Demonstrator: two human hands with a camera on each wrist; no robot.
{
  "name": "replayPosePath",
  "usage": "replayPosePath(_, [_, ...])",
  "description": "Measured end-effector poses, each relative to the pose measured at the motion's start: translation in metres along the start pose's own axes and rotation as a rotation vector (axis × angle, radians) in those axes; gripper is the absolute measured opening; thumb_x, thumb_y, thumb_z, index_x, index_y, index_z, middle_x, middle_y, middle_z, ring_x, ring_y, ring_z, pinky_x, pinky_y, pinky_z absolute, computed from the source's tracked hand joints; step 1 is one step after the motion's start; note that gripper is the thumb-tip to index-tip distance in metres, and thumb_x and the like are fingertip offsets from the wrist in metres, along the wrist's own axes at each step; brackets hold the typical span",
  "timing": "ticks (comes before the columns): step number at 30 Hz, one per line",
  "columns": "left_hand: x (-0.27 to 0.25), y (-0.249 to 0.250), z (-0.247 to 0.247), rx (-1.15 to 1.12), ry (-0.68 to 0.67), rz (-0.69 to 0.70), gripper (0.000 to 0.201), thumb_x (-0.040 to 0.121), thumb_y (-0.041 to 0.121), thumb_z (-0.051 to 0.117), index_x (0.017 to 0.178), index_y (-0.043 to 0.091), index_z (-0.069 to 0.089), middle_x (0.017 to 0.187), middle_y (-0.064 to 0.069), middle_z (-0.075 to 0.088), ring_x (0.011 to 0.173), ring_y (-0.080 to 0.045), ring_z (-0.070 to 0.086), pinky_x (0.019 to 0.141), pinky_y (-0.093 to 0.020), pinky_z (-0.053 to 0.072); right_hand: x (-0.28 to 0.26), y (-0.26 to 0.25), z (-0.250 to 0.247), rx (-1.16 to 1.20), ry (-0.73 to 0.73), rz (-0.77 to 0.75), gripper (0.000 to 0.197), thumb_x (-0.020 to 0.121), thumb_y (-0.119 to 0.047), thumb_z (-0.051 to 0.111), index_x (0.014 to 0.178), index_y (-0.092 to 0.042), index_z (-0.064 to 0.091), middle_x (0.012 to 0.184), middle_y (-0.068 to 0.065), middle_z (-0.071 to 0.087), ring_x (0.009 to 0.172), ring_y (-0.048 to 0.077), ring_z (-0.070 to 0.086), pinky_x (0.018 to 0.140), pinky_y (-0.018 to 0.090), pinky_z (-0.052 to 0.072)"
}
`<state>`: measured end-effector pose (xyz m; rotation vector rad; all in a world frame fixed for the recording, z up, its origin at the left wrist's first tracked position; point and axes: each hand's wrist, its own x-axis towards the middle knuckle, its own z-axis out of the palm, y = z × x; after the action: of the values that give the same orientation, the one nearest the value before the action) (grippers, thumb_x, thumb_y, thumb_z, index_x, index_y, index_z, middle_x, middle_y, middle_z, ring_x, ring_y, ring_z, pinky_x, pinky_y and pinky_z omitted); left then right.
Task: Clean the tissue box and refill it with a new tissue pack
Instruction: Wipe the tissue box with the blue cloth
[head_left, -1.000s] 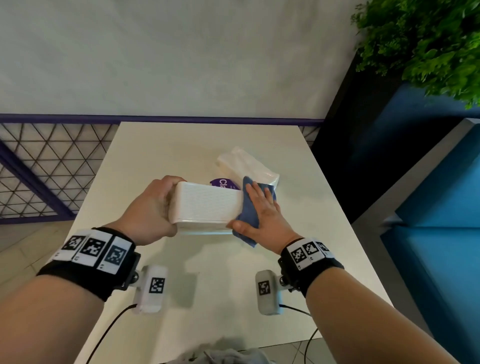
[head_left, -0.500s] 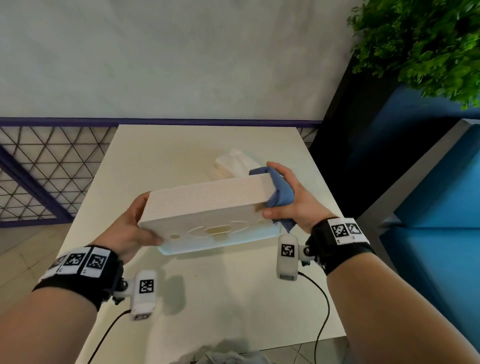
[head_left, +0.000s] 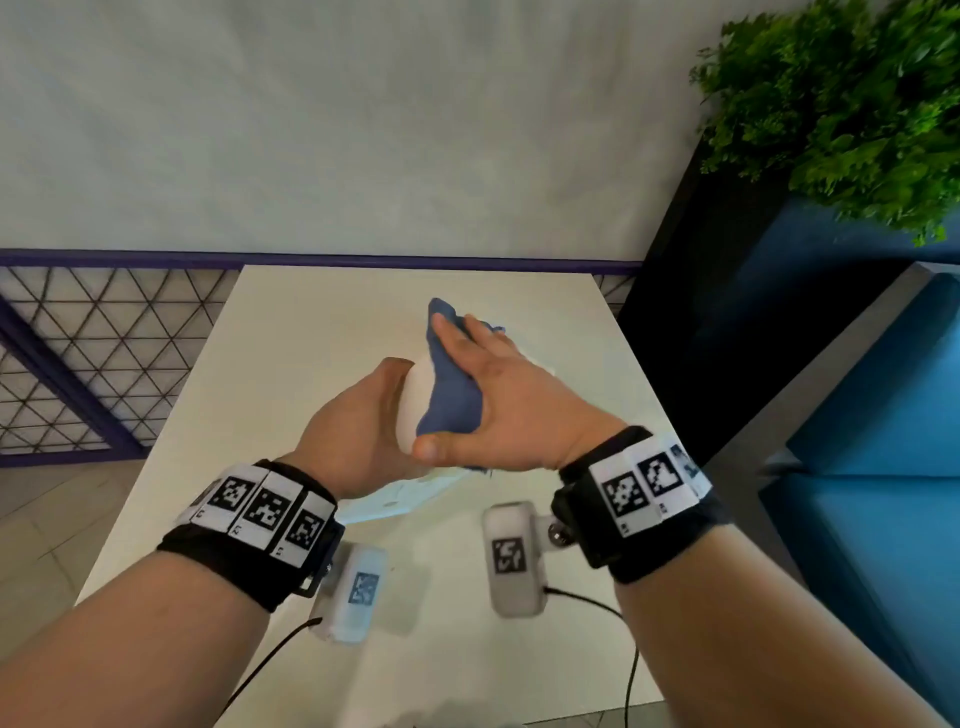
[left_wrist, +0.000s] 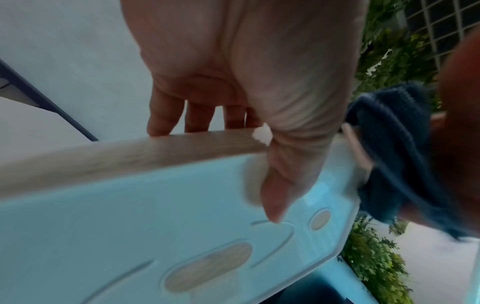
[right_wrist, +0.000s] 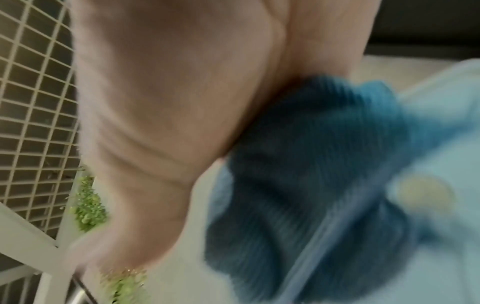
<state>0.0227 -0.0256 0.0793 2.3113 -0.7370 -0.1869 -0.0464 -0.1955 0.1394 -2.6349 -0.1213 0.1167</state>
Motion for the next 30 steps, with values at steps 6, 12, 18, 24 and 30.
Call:
replayPosePath(6, [-0.017, -0.016, 0.012, -0.198, 0.118, -0.011, 0.081, 0.042, 0.055, 0.07, 0.113, 0.028, 0.042, 0.094, 0.017, 0.059, 0.084, -0.017, 0.061, 0.068, -0.038, 0.051, -0.01, 0.023, 0.017, 0.214, 0.23, 0.133, 0.049, 0.103, -0.031, 0.031, 0.15, -0.031, 0.02, 0.156, -0.007, 0.029, 0.146, 0.011, 0.019, 0.12, 0.041, 0.009])
replayPosePath(12, [-0.019, -0.019, 0.002, -0.223, 0.142, -0.032, 0.076, 0.042, 0.049, 0.075, 0.108, 0.045, 0.038, 0.108, 0.021, 0.055, 0.1, -0.016, 0.057, 0.083, -0.045, 0.053, -0.01, 0.033, 0.012, 0.446, 0.373, 0.316, 0.028, 0.103, -0.028, 0.031, 0.092, -0.015, 0.054, 0.078, 0.001, 0.058, 0.071, 0.016, 0.054, 0.066, 0.029, 0.038])
replayPosePath(18, [-0.009, -0.014, -0.005, -0.014, 0.145, -0.025, 0.08, 0.059, 0.03, 0.086, 0.125, 0.025, 0.042, 0.107, 0.011, 0.054, 0.095, -0.02, 0.056, 0.076, -0.036, 0.047, 0.007, -0.005, 0.02, 0.16, 0.39, 0.339, 0.046, 0.1, -0.025, 0.031, 0.142, -0.009, 0.035, 0.143, 0.011, 0.045, 0.131, 0.027, 0.043, 0.105, 0.039, 0.039])
replayPosePath(24, [-0.013, -0.015, 0.007, 0.01, 0.164, -0.008, 0.049, 0.061, 0.056, 0.06, 0.098, 0.04, 0.031, 0.08, 0.018, 0.048, 0.07, -0.017, 0.052, 0.057, -0.029, 0.036, 0.004, -0.039, 0.05, 0.09, 0.291, 0.164, 0.055, 0.101, -0.033, 0.028, 0.152, -0.021, 0.011, 0.162, -0.005, 0.008, 0.149, 0.014, 0.002, 0.121, 0.043, 0.002])
replayPosePath(30, [-0.018, -0.018, 0.008, 0.005, 0.182, -0.092, 0.075, 0.062, 0.028, 0.086, 0.122, 0.022, 0.042, 0.1, 0.012, 0.05, 0.084, -0.016, 0.049, 0.067, -0.028, 0.034, 0.02, 0.011, 0.04, 0.354, 0.281, 0.25, 0.048, 0.091, -0.05, 0.033, 0.138, -0.042, 0.042, 0.156, -0.017, 0.025, 0.145, 0.018, 0.02, 0.118, 0.047, 0.017])
